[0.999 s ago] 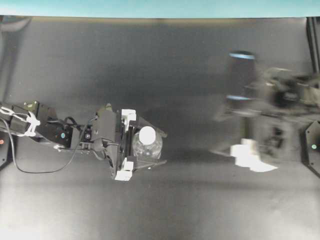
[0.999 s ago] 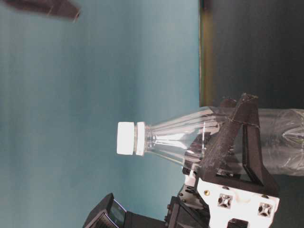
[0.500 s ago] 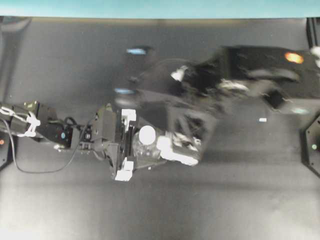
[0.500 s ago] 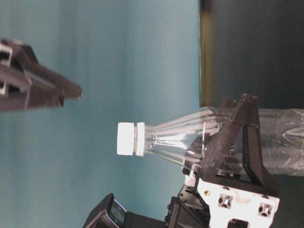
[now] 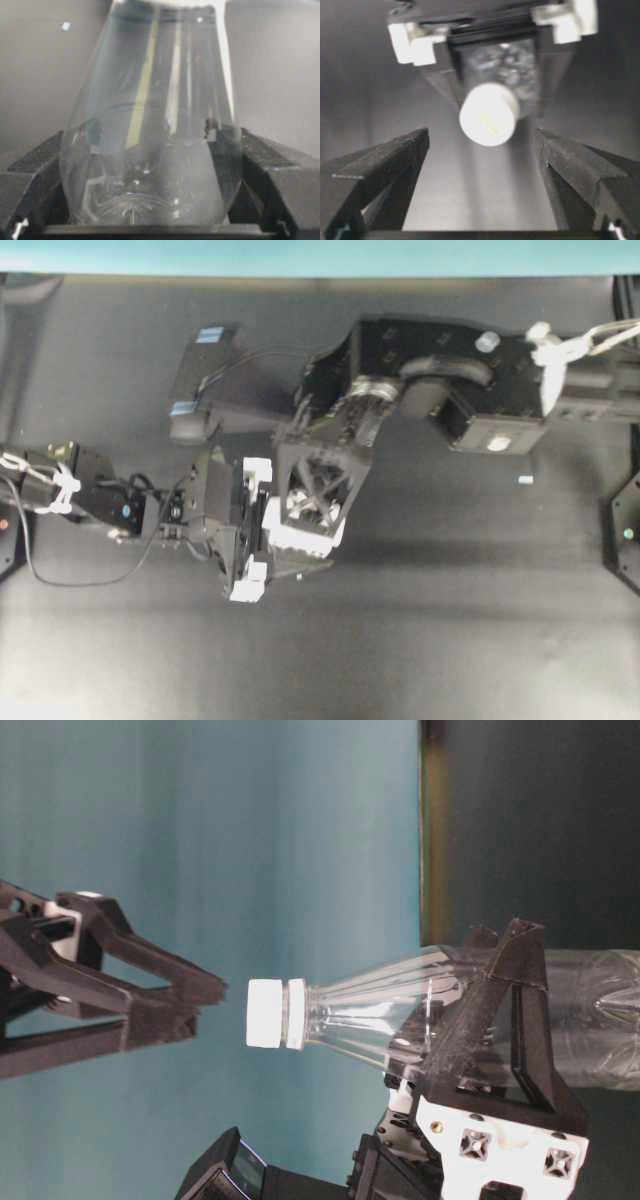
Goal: Open the bottle cap by holding the bottle with the left arm and twisting the cap with the right arm.
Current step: 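Swing the right gripper over and close it on the white cap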
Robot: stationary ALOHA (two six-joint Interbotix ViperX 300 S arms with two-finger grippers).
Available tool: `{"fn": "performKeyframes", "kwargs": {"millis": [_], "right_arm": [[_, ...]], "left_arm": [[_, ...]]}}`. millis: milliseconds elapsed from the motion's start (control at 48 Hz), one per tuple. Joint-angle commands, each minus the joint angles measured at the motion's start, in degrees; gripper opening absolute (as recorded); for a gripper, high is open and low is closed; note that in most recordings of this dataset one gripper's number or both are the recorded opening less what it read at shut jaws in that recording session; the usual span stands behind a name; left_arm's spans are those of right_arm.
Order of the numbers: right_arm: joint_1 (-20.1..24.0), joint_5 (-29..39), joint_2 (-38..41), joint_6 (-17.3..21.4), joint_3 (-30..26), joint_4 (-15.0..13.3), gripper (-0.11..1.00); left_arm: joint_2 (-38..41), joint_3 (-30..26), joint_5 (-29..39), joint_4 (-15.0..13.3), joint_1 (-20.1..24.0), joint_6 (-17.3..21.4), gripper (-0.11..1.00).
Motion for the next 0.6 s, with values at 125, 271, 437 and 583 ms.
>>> {"fn": "performKeyframes", "kwargs": {"millis": [125,271,437,583], "right_arm": [[1.5,-0.5,1.1,-1.0,-0.4,0.4,0.79],[1.1,-1.1,1.5,-1.1,-0.1,0.4,0.79],[1.1,-1.1,2.1,-2.5,0.4,0.4,0.79],[1.0,-1.1,2.5,-2.5,0.3,0.4,0.73]], "left_arm": [[0.5,0.6,0.8,0.2,0.4,-0.1,0.83],[0.6,0.5,0.8,0.2,0.4,-0.1,0.83],[0.5,0.6,0.8,0.2,0.5,0.0,0.83],[0.5,0.6,0.8,0.2,0.5,0.0,0.83]]}}
